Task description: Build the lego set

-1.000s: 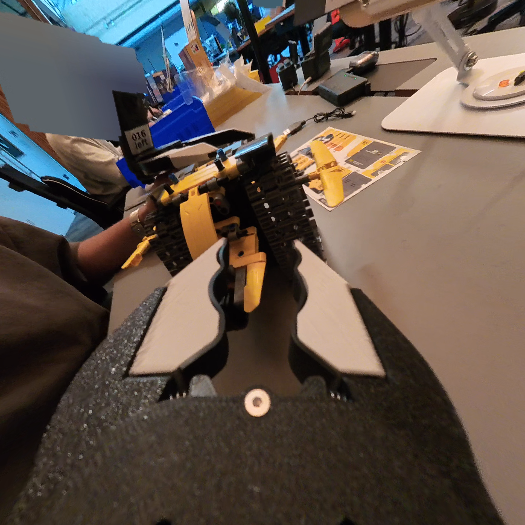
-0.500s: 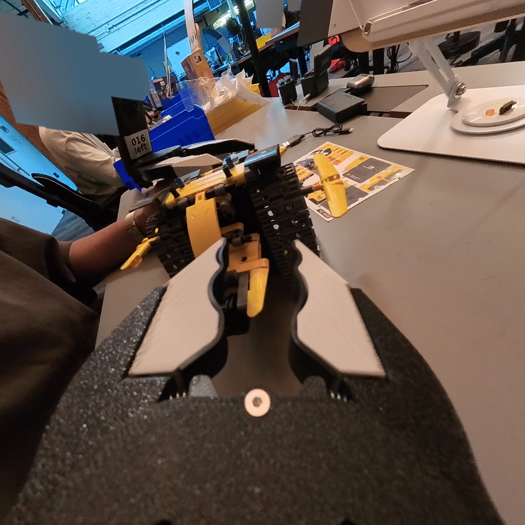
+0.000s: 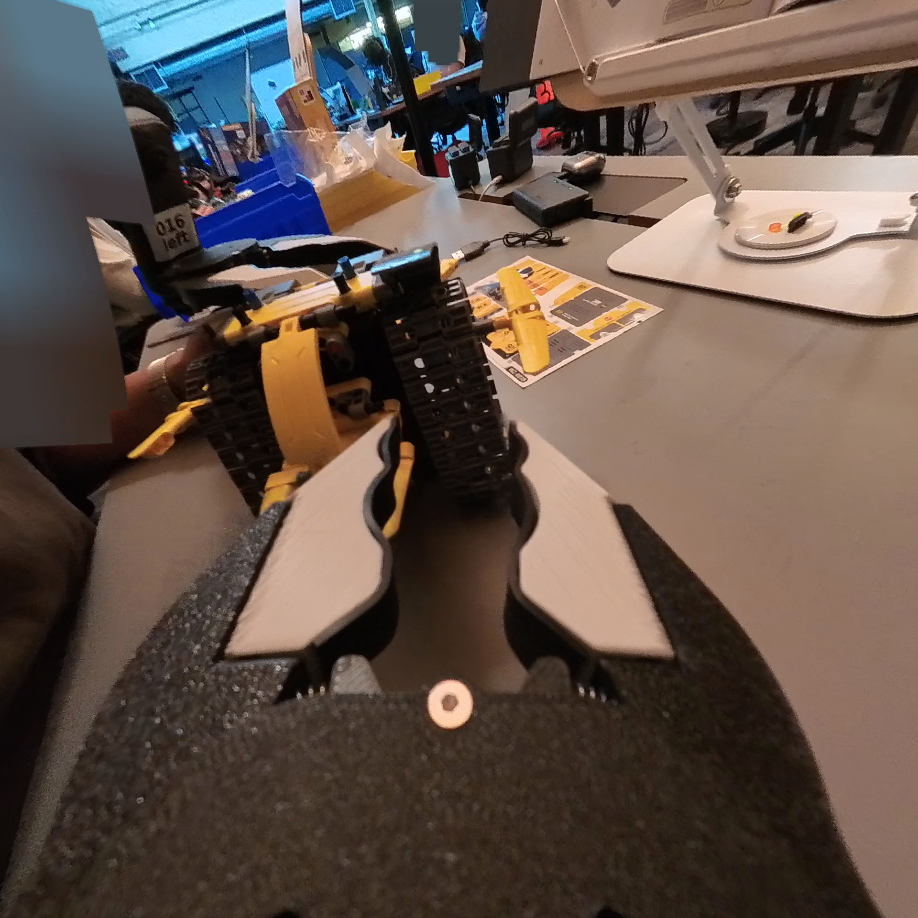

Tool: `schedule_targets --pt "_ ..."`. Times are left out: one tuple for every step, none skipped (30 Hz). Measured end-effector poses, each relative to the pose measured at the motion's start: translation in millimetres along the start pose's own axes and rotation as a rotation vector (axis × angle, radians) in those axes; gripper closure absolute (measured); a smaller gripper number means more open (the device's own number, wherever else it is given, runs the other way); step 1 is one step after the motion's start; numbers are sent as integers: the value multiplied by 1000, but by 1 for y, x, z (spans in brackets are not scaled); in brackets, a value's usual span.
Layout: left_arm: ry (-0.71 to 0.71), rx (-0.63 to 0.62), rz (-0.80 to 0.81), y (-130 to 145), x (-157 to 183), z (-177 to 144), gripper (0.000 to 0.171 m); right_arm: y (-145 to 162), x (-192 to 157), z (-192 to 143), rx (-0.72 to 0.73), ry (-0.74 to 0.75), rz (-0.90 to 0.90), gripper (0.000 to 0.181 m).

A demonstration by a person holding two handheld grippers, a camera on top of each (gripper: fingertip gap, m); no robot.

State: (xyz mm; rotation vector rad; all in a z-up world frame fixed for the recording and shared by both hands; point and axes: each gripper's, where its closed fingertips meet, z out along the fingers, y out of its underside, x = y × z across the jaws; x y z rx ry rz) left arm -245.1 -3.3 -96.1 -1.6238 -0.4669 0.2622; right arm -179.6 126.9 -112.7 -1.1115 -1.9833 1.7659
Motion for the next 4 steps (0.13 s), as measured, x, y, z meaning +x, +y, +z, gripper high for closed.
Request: schedule_targets --pt "2 0 -2 0 0 0 107 2 1 1 -8 2 3 139" --pt "4 -1 -7 0 0 0 107 3 1 1 -12 -4 11 139" --pt "7 -2 -11 0 0 0 107 3 2 1 -11 -8 19 139" --pt "8 -2 -16 0 -1 0 107 2 2 1 -7 -11 28 139"
